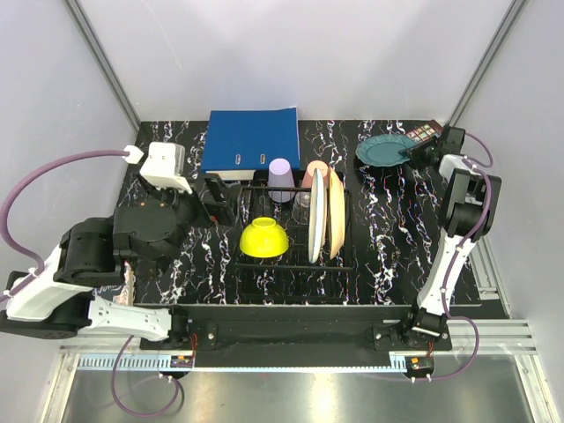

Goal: Unload the mixed dishes from the dish rack
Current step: Place the plate at the center of the board.

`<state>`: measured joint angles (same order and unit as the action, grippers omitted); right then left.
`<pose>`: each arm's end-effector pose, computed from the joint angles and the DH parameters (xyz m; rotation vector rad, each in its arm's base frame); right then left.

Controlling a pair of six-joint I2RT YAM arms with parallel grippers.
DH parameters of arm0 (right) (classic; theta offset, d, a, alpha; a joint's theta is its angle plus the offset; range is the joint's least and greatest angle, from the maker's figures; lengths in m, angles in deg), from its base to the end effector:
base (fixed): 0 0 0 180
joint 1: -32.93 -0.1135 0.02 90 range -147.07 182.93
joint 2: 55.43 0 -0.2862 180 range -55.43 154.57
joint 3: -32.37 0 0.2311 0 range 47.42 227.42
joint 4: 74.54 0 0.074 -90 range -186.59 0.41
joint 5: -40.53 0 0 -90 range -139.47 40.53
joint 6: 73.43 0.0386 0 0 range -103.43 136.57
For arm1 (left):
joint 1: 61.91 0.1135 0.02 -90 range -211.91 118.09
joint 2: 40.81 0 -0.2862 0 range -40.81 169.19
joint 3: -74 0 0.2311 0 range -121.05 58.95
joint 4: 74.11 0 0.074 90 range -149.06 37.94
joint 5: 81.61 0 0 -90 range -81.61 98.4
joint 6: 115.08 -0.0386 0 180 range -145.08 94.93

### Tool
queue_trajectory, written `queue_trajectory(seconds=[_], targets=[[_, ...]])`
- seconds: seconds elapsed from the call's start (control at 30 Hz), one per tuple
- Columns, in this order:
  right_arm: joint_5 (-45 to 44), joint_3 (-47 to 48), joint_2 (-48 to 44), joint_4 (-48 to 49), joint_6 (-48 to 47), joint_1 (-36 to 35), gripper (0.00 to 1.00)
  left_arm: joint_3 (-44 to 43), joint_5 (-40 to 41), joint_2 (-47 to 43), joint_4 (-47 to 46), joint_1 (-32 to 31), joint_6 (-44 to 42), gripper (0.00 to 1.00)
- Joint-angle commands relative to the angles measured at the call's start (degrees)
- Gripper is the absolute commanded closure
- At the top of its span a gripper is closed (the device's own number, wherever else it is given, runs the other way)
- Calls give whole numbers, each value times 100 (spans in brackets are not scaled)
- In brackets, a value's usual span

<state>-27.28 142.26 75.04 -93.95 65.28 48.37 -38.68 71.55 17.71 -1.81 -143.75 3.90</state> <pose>0.4918 -0.1207 0.1795 1.0460 2.0663 0.7413 0.0473 -0.0869 0.5165 0.0729 1.7259 -0.3907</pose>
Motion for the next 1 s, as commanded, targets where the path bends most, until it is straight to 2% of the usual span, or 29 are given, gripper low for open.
queue_trajectory(seconds=[0.0, 0.17, 0.23, 0.37, 0.7, 0.8, 0.93, 0.97], targets=[[74, 122, -31, -328, 332, -15, 53, 33, -242, 115, -390, 90, -41, 1], [-4, -98, -241, -565, 341, -15, 37, 42, -356, 177, -443, 142, -93, 1], [-40, -168, -329, -715, 350, -15, 27, 94, -409, 151, -496, 151, -93, 1], [-276, -370, -689, -1014, 350, -15, 16, 138, -541, 142, -549, 274, -102, 1], [-620, -1222, -1515, -1541, 165, 231, 12, 253, -910, 160, -610, 538, -129, 1], [-874, -1740, -2129, -1533, 209, 302, 12, 288, -910, 195, -619, 643, -120, 1], [-1296, -2417, -3752, -1322, 428, 214, 14, 226, -1138, 230, -715, 923, -277, 1], [-1601, -2401, -4001, -1565, 446, 40, 15, 218, -1356, 239, -907, 1003, -356, 1]])
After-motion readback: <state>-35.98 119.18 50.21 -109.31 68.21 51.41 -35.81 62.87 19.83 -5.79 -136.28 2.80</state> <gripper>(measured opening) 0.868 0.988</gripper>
